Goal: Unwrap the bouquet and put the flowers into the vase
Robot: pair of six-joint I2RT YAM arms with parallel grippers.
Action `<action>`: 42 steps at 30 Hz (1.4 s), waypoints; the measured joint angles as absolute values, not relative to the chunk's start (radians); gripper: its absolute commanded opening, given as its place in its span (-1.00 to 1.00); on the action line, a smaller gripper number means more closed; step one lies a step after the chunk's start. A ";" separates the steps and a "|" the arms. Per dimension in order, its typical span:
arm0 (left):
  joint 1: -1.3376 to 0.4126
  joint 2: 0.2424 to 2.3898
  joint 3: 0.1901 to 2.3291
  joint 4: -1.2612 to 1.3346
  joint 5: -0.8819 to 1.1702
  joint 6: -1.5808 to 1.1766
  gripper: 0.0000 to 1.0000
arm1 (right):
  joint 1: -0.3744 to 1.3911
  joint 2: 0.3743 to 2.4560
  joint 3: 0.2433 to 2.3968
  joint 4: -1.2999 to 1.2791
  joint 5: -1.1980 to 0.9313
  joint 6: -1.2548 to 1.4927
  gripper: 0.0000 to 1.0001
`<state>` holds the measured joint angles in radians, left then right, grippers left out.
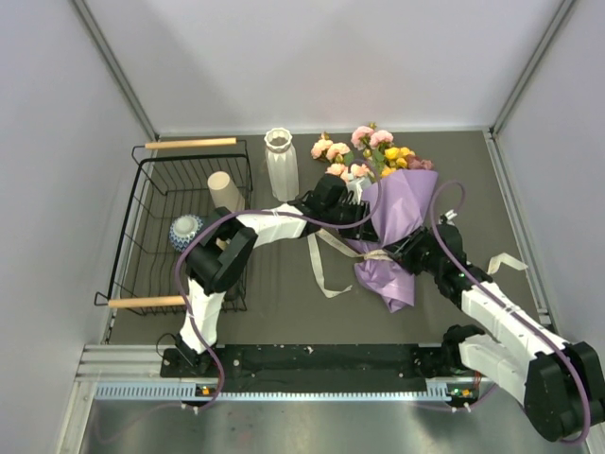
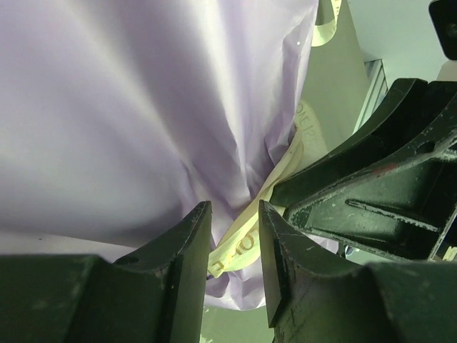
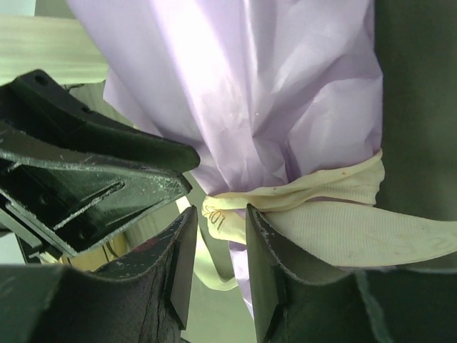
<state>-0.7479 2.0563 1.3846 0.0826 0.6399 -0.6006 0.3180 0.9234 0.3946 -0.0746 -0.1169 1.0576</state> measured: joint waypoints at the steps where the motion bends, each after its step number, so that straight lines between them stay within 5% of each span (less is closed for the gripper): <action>1: -0.748 2.056 1.381 0.083 0.640 -0.601 -0.24 | 0.318 0.926 0.395 -0.080 -0.108 1.071 -0.31; 36: -0.754 2.071 1.366 0.090 0.638 -0.594 -0.26 | 0.318 1.023 0.449 -0.147 0.004 1.336 -0.31; 42: -0.754 2.080 1.366 0.090 0.639 -0.585 -0.28 | 0.318 1.055 0.455 -0.118 0.001 1.343 -0.84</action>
